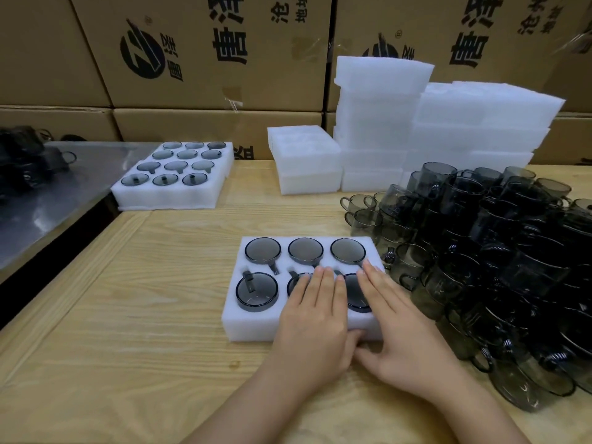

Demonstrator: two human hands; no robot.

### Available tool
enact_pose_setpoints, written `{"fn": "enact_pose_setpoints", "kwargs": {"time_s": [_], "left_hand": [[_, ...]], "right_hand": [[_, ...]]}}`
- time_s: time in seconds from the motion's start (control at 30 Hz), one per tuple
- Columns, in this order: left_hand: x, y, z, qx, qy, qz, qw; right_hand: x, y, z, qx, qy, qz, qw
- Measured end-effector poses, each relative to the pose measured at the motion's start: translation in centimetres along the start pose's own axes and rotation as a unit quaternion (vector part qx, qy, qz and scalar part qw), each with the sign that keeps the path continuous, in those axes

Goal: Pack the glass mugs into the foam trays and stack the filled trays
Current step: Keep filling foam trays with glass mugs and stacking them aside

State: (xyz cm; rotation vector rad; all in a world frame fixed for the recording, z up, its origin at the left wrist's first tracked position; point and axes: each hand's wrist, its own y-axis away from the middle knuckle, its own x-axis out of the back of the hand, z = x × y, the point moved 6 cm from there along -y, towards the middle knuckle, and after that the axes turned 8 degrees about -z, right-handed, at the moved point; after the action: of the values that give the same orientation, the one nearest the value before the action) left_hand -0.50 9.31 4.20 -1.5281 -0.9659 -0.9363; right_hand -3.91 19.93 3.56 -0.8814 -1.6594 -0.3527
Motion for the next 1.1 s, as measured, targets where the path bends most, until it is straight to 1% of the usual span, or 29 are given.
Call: {"fn": "enact_pose_setpoints", "kwargs": {"time_s": [0.1,0.17,0.23,0.3,0.33,0.37,0.4,0.43,0.5,0.57,0.6,0.63,0.7,0.77,0.83,0.9,0.93,1.0,1.1], "left_hand": [[0.3,0.1,-0.3,0.003,-0.012,0.012,1.000],[0.3,0.2,-0.4,0.000,-0.018,0.012,1.000],[0.4,0.2,-0.6,-0.004,-0.012,0.010,1.000],[0.4,0.4,-1.3,-0.001,0.010,0.016,1.000],[0.5,0.6,-2.0,0.004,0.026,0.021,0.999],[0.5,0.8,-2.9,0.010,0.040,0.027,0.999],[0.5,1.0,-3.9,0.017,0.049,0.035,0.998],[0.5,1.3,-4.9,0.023,0.048,0.044,0.998],[0.2,1.9,-7.1,0.033,0.034,0.059,0.997],[-0.2,2.6,-9.2,0.047,0.021,0.069,0.996],[-0.4,2.9,-10.2,0.061,0.016,0.063,0.996],[-0.7,3.2,-11.2,0.077,0.013,0.053,0.996],[-1.1,3.8,-12.9,0.106,0.009,0.031,0.994],[-1.7,4.2,-14.9,0.147,0.016,-0.004,0.989],[-2.2,4.7,-17.4,0.214,0.036,-0.008,0.976],[-3.3,5.1,-20.4,0.290,0.071,-0.021,0.954],[-3.8,5.3,-21.7,0.311,0.089,-0.025,0.946],[-4.4,5.3,-23.9,0.325,0.113,-0.018,0.939],[-4.8,4.7,-26.4,0.327,0.130,-0.009,0.936]], "right_hand": [[-0.4,0.1,0.2,0.002,-0.088,-0.011,0.996],[-0.5,0.1,0.8,-0.023,-0.159,0.001,0.987],[-0.4,0.0,1.6,-0.051,-0.271,0.032,0.961],[-0.5,-0.2,1.9,-0.070,-0.375,0.048,0.923],[-0.6,-0.3,1.7,-0.068,-0.407,0.044,0.910],[-0.9,-0.4,1.3,-0.061,-0.419,0.032,0.905],[-1.4,-0.5,0.9,-0.049,-0.407,0.014,0.912],[-1.8,-0.6,0.5,-0.036,-0.369,-0.007,0.929],[-3.0,-0.6,0.2,-0.024,-0.258,-0.041,0.965],[-4.1,-1.2,-0.1,-0.028,-0.171,-0.071,0.982],[-4.5,-1.7,-0.8,-0.026,-0.156,-0.087,0.984],[-5.0,-2.5,-1.7,-0.019,-0.166,-0.100,0.981],[-6.0,-4.5,-4.1,-0.005,-0.238,-0.111,0.965],[-7.1,-6.7,-6.1,-0.015,-0.268,-0.113,0.956],[-8.5,-8.9,-7.8,-0.024,-0.248,-0.120,0.961],[-9.8,-10.9,-9.5,-0.008,-0.200,-0.130,0.971],[-10.3,-11.9,-10.4,0.003,-0.169,-0.135,0.976],[-11.3,-13.6,-11.6,0.018,-0.118,-0.143,0.983],[-12.2,-16.1,-12.5,0.038,-0.084,-0.157,0.983]]}}
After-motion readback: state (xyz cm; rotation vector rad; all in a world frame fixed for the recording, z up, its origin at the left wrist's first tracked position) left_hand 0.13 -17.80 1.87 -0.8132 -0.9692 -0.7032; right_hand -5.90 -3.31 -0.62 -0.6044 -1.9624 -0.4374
